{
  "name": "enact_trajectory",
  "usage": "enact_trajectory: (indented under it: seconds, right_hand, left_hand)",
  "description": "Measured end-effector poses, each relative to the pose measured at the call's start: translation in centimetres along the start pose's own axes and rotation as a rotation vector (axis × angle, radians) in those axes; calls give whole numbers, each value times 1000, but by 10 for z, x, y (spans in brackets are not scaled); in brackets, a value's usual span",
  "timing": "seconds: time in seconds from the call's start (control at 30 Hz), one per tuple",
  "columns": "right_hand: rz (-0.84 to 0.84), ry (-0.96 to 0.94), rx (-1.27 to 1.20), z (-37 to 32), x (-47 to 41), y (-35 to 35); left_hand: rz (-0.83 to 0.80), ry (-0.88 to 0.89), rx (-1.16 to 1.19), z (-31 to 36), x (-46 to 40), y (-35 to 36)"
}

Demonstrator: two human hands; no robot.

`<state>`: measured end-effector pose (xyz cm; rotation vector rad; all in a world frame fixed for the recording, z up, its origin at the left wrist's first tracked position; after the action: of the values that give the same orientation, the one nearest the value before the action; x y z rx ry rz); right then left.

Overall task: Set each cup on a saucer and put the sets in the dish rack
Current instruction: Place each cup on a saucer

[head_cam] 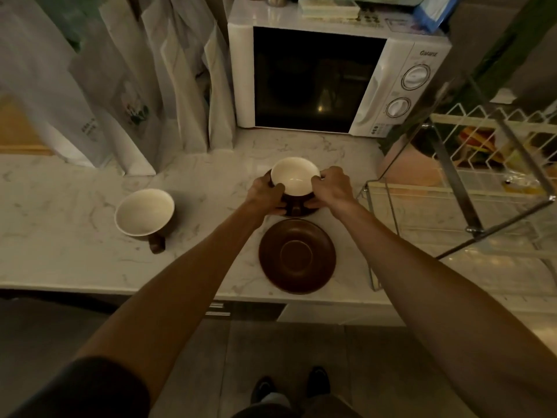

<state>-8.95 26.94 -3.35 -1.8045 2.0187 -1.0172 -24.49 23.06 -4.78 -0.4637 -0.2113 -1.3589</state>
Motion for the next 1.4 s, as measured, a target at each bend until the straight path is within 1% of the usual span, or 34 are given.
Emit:
enact_trajectory:
  seconds: [0.37, 0.6, 0.83, 0.93, 1.07, 1.1, 1.13, 1.2, 1.23, 1.3, 1.4]
  right_hand:
    - [9, 50, -30, 5, -8, 4]
    - [-8, 47, -24, 6, -9, 6]
    - [-63, 63, -51, 5, -6, 7]
    - [-83, 53, -27, 4, -2, 8]
    - [-87, 49, 31, 4, 1, 8]
    - [-60, 30, 95, 3, 2, 6]
    - [-2, -5, 210, 0, 5, 2]
    - [175, -98, 459, -11, 13, -5]
    - [238, -145, 518, -19, 18, -6]
    - [299, -243, 545, -37, 31, -1]
    - [290, -408, 588, -66, 48, 18]
  left_hand:
    - [0, 9, -30, -1, -13, 4]
    - [2, 4, -1, -8, -19, 2]
    - [6, -11, 10, -8, -20, -5]
    - [-6, -9, 26, -11, -16, -12]
    - [22, -38, 34, -16, -13, -29]
    - [30, -33, 33, -16, -11, -35]
    - [41, -17, 26, -16, -9, -42]
    - [76, 27, -12, -13, -3, -60]
    - [101, 52, -46, -11, 1, -70]
    - [148, 91, -109, -9, 9, -91]
    - [164, 125, -156, -6, 24, -120]
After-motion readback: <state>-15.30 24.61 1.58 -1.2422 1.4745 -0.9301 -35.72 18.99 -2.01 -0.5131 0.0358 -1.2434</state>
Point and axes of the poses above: each hand's wrist, its own x-axis away from the middle knuckle, its own y-axis out of the palm, z = x × y, the point moved 6 cm from there along -x, towards the middle knuckle, and after that the axes turned 4 degrees about z, right-handed, at the moved point
